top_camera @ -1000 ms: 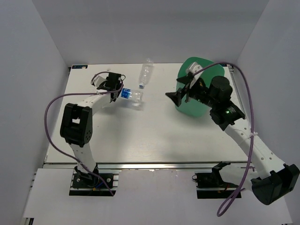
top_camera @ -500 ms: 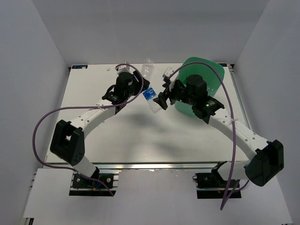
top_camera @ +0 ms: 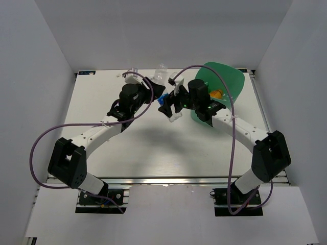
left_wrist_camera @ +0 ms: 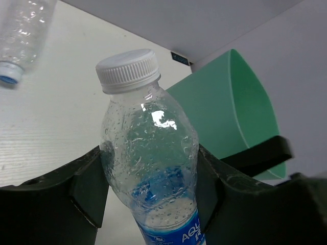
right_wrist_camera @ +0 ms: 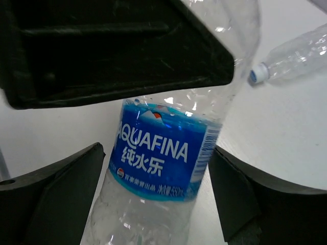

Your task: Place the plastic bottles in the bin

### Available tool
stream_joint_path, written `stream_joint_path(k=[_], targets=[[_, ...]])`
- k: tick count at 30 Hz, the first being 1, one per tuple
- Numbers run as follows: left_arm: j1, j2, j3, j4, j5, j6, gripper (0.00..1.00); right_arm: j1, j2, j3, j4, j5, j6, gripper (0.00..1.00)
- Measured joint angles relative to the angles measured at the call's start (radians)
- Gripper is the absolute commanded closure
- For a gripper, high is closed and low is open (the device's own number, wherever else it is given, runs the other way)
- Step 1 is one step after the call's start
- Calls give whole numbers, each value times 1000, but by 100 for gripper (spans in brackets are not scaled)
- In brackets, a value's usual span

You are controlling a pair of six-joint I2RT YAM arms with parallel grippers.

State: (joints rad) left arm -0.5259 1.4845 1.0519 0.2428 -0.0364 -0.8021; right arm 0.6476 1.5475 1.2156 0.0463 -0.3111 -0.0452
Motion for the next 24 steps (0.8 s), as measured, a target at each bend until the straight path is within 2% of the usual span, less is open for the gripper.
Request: stream_joint_path(k=[3, 4, 5, 6, 7, 8, 9, 10, 17, 21, 24], targets=[[-1, -2, -1, 31, 15, 8, 100, 0, 31, 11, 1, -40, 37, 31], [0, -2, -4, 35, 22, 12, 97, -2, 35, 16, 0, -43, 48, 45], [3, -2, -5, 40, 28, 19, 88, -6, 38, 21, -2, -40, 63, 50], [3, -3, -4, 44, 30, 29, 50, -10, 39, 23, -5, -37, 69, 55], [3, -3, -3, 47, 33, 41, 35, -14, 38, 23, -7, -38, 76, 65], [3, -3, 2, 44, 42, 55, 25, -14, 37, 23, -10, -34, 80, 67], [3, -3, 11, 33, 50, 75, 5, -13, 35, 23, -14, -27, 89, 70], [3, -3, 21, 23, 60, 88, 2, -15, 31, 23, -19, -17, 90, 73], [-6, -45, 123, -77, 64, 199, 2, -62, -76, 23, -54, 9, 75, 79], [-39, -82, 190, -143, 13, 251, 2, -93, -136, 29, -59, -13, 63, 81], [0, -128, 191, -192, -76, 281, 2, -169, -154, 57, -74, -10, 71, 83]])
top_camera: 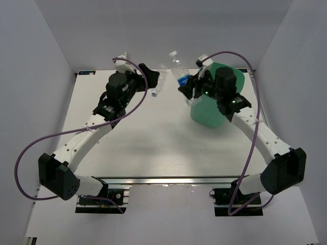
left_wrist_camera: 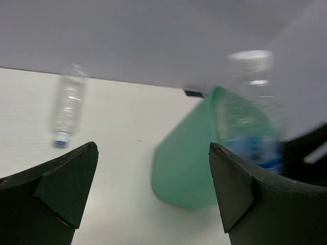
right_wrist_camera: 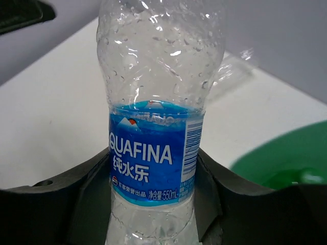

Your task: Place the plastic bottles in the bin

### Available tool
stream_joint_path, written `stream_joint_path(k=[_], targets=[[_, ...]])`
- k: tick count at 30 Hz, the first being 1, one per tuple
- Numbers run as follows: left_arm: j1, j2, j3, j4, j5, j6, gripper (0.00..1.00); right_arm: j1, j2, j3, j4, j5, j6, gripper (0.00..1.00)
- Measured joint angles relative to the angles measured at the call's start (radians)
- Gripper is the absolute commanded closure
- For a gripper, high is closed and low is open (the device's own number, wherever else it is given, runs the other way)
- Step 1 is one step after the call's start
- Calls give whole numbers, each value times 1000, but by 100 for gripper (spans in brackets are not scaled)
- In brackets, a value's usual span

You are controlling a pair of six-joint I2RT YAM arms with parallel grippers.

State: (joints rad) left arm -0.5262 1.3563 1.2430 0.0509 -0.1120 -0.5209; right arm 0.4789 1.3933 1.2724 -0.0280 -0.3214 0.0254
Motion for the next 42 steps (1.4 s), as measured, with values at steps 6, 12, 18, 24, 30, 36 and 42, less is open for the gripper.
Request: stream_joint_path(k=[6, 12, 18, 24, 30, 36, 42], targets=[[140, 93, 55, -50, -13, 55, 2, -159, -24, 127, -3, 3, 32, 82], [194, 375, 208, -55, 169, 269, 2, -310, -29, 172, -27, 41, 56, 17], [190, 711, 551, -208, 282, 435, 2, -354, -29, 123, -58, 50, -3, 11], [190, 932, 780, -315, 316, 488, 2, -348, -105, 100, -59, 86, -64, 11], [196, 1004, 783, -385, 340, 531, 2, -348, -251, 40, -5, 103, -89, 11], [197, 1066, 803, -401, 351, 532, 2, -348, -289, 0, 46, 103, -85, 11], [197, 1188, 914, -412, 283, 519, 9, -348, -289, -20, 50, 103, -81, 11]])
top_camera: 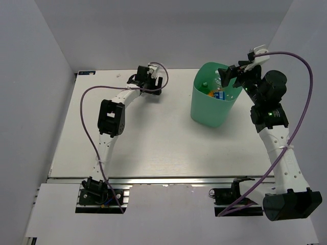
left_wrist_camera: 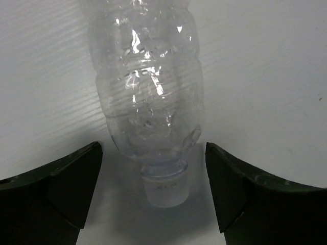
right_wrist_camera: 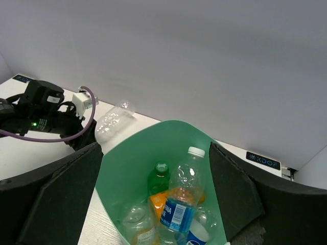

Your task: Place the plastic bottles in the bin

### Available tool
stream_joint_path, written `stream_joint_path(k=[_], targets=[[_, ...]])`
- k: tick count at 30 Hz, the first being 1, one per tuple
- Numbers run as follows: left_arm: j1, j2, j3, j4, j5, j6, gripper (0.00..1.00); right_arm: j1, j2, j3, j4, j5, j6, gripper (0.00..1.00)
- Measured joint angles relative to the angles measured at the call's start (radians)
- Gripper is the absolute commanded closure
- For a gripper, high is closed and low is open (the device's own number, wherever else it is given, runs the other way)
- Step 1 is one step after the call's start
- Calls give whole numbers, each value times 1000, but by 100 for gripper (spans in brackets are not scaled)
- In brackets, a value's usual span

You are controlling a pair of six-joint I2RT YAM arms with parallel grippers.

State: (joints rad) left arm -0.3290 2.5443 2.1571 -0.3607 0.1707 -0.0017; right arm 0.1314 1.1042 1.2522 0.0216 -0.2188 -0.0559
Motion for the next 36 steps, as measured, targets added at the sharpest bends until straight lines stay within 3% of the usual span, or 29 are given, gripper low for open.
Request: stream_joint_path(k=[1, 4, 5, 8, 12, 16, 19, 23, 28, 31, 36], targets=[[0, 8, 10, 3, -6, -5, 20, 0, -2, -5, 2, 0, 1, 11], [0, 18, 16, 25, -9, -27, 40, 0, -7, -22, 4, 2, 5, 11], [1, 18, 16, 29, -8, -33, 54, 0, -10, -29, 4, 4, 8, 11], [2, 18, 9, 48, -3, -46, 80, 0, -23, -55, 3, 7, 21, 11], [2, -7, -45, 83, -26, -55, 100, 0, -45, -78, -3, 15, 31, 11], [2, -142, -217, 108, -57, -62, 100, 0, -60, -84, -14, 1, 48, 11], [2, -334, -428, 181, -55, -86, 100, 0, -59, -85, -19, -68, 81, 11], [5, -662, -728, 386, 6, -178, 100, 22, -34, -85, -6, -179, 143, 11], [-8, -954, -922, 639, 146, -316, 100, 105, 64, -94, 77, -289, 246, 11], [-44, -1028, -993, 752, 235, -381, 100, 164, 134, -106, 172, -364, 317, 11], [-140, -1059, -1077, 785, 274, -415, 100, 267, 250, -81, 279, -459, 387, 11]])
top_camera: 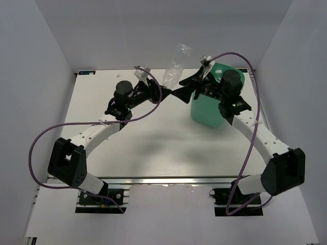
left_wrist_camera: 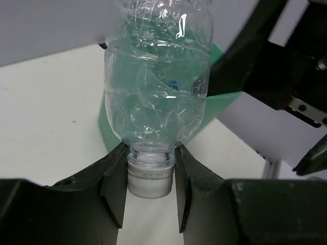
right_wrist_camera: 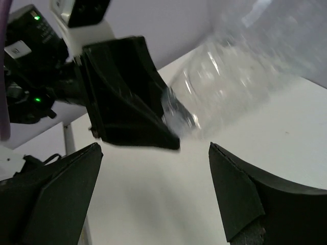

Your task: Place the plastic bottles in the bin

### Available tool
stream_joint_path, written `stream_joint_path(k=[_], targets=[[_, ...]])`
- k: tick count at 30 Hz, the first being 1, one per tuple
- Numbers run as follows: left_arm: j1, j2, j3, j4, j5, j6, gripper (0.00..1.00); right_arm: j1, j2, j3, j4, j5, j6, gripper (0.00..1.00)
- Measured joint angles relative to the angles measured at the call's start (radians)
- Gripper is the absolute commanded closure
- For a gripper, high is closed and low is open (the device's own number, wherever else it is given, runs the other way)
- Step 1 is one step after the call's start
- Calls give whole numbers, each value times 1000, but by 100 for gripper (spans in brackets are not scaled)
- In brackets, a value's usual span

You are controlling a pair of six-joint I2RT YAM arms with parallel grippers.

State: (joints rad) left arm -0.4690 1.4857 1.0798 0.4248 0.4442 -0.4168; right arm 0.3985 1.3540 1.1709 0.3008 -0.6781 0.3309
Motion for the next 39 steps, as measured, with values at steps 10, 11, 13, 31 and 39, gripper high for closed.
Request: stream_joint_path(k=[10, 11, 13, 31, 39], targets=[[-44, -104, -94, 72, 84, -66, 100, 47, 88, 60, 145, 61, 127, 11], [-50, -120, -101, 76, 79, -75, 100, 47, 101, 72, 159, 50, 146, 11], [-51, -147, -126, 90, 77, -87, 100, 48, 135, 113, 182, 26, 174, 11], [-74, -183, -62, -206, -239, 18, 2, -18, 129, 267, -33, 293, -5, 71], [-64, -192, -13, -421, -675, 35, 2, -77, 8, 286, -227, 794, -249, 43]])
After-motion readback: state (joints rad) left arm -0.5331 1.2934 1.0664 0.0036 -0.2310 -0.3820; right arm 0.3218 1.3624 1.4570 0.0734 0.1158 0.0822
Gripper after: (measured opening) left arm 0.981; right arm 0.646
